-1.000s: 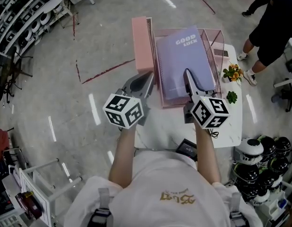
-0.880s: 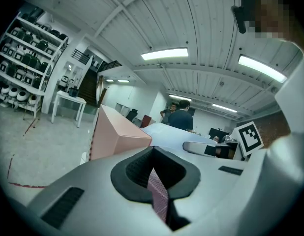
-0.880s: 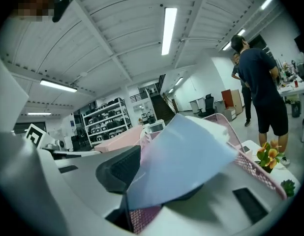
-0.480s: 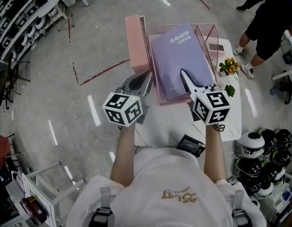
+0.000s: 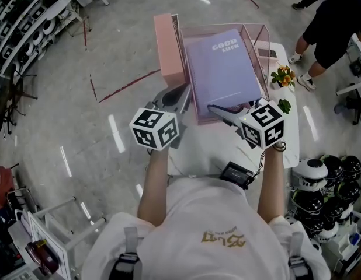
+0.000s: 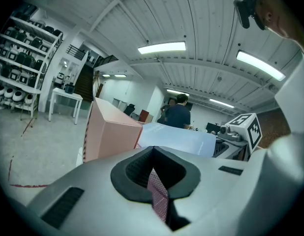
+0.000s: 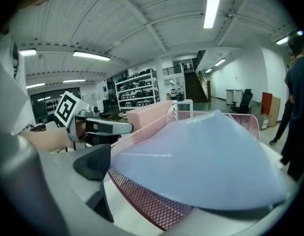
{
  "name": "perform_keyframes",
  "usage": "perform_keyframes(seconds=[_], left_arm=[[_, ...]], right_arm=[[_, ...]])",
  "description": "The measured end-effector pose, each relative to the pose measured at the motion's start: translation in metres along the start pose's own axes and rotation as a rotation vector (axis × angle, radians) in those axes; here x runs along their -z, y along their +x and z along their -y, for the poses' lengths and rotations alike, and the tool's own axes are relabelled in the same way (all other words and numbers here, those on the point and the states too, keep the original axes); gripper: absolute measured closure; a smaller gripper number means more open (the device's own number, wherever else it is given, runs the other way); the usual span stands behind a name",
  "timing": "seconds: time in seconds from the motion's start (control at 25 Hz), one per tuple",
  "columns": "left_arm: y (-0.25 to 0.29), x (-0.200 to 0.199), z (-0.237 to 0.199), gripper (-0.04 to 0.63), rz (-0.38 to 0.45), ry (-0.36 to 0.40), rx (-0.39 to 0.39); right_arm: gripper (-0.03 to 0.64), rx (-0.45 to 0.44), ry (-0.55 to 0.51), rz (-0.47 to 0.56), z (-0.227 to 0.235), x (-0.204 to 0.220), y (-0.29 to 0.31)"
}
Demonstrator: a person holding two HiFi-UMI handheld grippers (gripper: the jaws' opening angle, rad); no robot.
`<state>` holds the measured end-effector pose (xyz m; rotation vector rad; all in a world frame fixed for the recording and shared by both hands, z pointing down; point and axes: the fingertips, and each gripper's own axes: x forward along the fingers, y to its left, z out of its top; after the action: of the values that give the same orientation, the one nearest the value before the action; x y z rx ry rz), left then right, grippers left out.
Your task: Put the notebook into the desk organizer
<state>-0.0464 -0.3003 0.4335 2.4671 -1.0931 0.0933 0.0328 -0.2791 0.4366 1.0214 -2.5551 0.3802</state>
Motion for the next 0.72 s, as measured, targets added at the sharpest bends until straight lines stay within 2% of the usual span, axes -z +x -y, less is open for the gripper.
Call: perform_keyframes(seconds=[0.16, 0.28, 0.52, 0.72], left_arm=[[-0.002, 0.0, -0.002, 0.577, -0.001, -0.004, 0.001], [-0.004, 0.0, -0.002, 0.577, -0.002, -0.007, 0.003], [-0.004, -0.001, -0.001, 0.577, -0.001, -0.007, 0.012], [-0.011, -0.004, 0.0, 0.577, 0.005, -0.004, 0.008]], right_arm=[[0.067, -0.065, -0.102, -0.05, -0.011, 0.006, 0.0], [0.069, -0.042, -0.124, -0.06, -0.011, 0.007, 0.001], [0.098, -0.014, -0.089, -0.083, -0.01, 0.015, 0.001], [0.148, 0.02, 0.027, -0.124, -0.012, 0.028, -0.004]])
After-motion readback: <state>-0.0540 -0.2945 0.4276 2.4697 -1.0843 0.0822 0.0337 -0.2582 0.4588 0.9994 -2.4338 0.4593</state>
